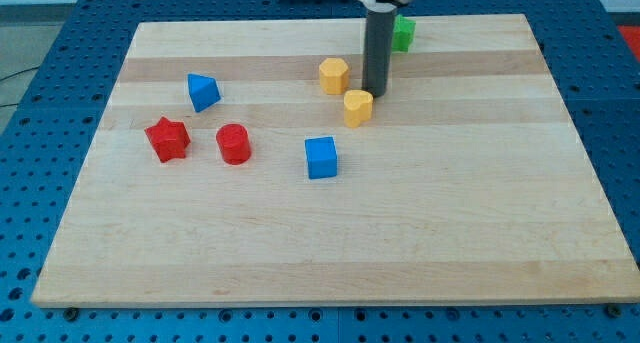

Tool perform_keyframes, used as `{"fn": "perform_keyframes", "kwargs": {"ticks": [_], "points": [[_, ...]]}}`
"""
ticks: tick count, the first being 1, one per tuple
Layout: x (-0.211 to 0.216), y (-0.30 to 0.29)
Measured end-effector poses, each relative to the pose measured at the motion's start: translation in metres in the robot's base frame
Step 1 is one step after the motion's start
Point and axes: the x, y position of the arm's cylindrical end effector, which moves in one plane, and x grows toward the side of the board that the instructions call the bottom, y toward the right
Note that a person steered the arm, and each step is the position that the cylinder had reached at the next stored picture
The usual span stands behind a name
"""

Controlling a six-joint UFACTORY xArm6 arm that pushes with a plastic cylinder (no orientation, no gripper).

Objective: Place the red circle to the left of the blue triangle

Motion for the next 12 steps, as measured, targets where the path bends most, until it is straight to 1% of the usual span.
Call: {"fn": "perform_keyframes", "kwargs": {"ticks": [1, 2, 3, 4, 5, 7, 8, 9, 10, 12], "points": [[0.030, -0.050], [0.024, -0.119], [-0.018, -0.104], [-0.040, -0.069], [-0.038, -0.029], [-0.038, -0.028], [-0.051, -0.027], [-0.044, -0.014], [-0.009, 0.010], [0.077, -0.034]]}}
